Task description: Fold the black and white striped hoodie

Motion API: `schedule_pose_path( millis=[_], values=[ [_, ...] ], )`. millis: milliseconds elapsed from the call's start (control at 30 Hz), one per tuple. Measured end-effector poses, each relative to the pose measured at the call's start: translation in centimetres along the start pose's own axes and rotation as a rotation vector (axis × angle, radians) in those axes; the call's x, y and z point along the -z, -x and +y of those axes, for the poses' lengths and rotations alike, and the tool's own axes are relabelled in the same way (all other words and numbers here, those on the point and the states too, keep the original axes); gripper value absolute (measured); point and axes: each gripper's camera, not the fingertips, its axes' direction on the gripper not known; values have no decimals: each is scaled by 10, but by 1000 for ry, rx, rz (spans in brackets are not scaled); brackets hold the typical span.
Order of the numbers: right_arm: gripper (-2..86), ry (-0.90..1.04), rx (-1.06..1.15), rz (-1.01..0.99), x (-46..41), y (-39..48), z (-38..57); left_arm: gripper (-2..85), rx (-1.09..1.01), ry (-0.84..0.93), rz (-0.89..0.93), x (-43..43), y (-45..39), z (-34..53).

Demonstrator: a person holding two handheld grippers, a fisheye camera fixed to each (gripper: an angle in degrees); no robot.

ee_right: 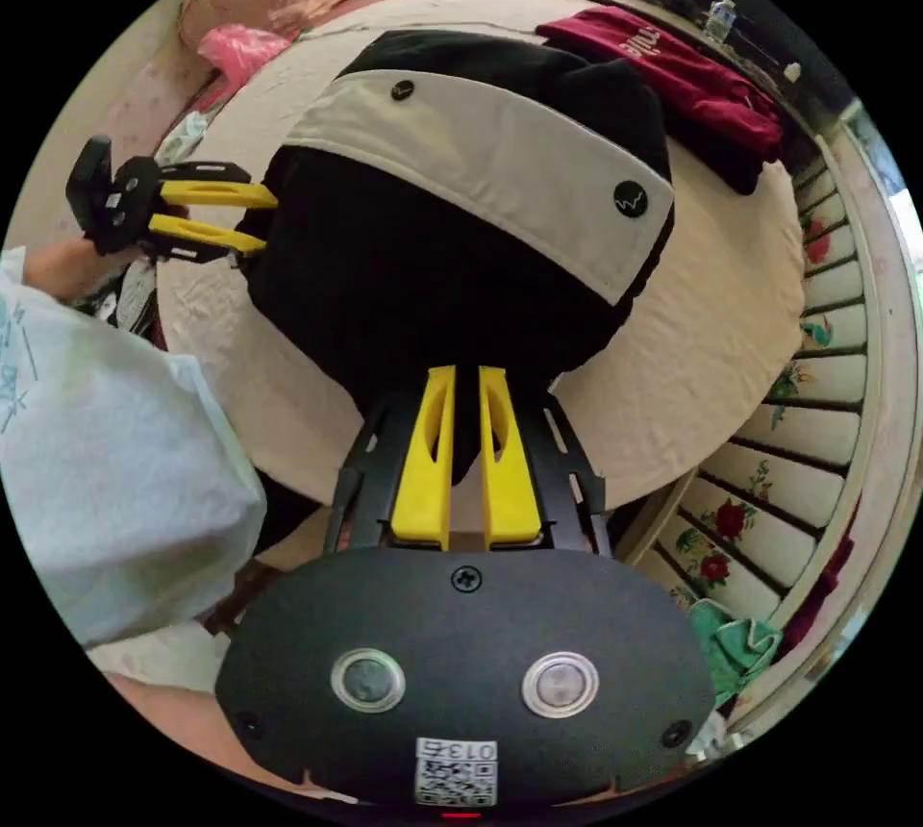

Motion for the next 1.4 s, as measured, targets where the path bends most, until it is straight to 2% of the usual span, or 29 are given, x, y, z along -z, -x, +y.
schedule_pose_path(
  millis=[133, 200, 267, 333, 367, 433, 567, 667, 733, 767, 867, 933, 1000, 1067, 1167, 1300, 1400],
  values=[
    [59, -378, 107, 116, 115, 13, -35, 100, 132, -148, 29, 53, 17, 9],
    [61, -405, 177, 176, 123, 24, -80, 103, 145, -178, -22, 59, 18, 3],
    [67, -397, 238, 184, 108, 33, -135, 106, 139, -144, -36, 45, 21, -9],
    [74, -294, 323, 23, 70, 37, -203, 111, 159, -82, -23, 27, 28, -23],
    [74, -246, 334, 3, 58, 37, -217, 115, 182, -49, 0, 16, 34, -29],
    [64, 8, 396, 63, 2, 32, -256, 117, 215, -30, -12, 8, 39, -32],
    [44, 39, 321, -99, -24, 1, -264, 116, 296, 19, 25, -1, 56, -44],
    [42, 3, 373, -51, -10, 7, -254, 114, 275, 10, 30, 10, 59, -46],
    [59, -120, 333, -80, 37, -4, -230, 110, 308, -37, 95, 32, 73, -37],
    [68, -169, 302, -89, 53, -10, -219, 112, 357, -116, 134, 54, 88, -24],
    [102, -386, 85, -32, 115, -52, -137, 129, 534, -215, 98, 83, 138, 16],
    [143, -463, -161, 10, 127, -91, -60, 140, 612, -205, 210, 70, 173, 31],
    [163, -472, -310, -50, 115, -114, -10, 155, 704, -209, 442, 40, 210, 40],
    [176, -470, -391, -149, 97, -124, 26, 159, 722, -190, 518, 25, 224, 39],
    [199, -475, -455, -284, 64, -129, 57, 179, 695, -128, 539, 15, 231, 29],
    [204, -449, -476, -415, 29, -142, 65, 205, 694, -73, 698, 1, 239, 22],
    [191, -425, -449, -483, 19, -147, 60, 200, 677, -22, 686, -1, 240, 9]
  ],
)
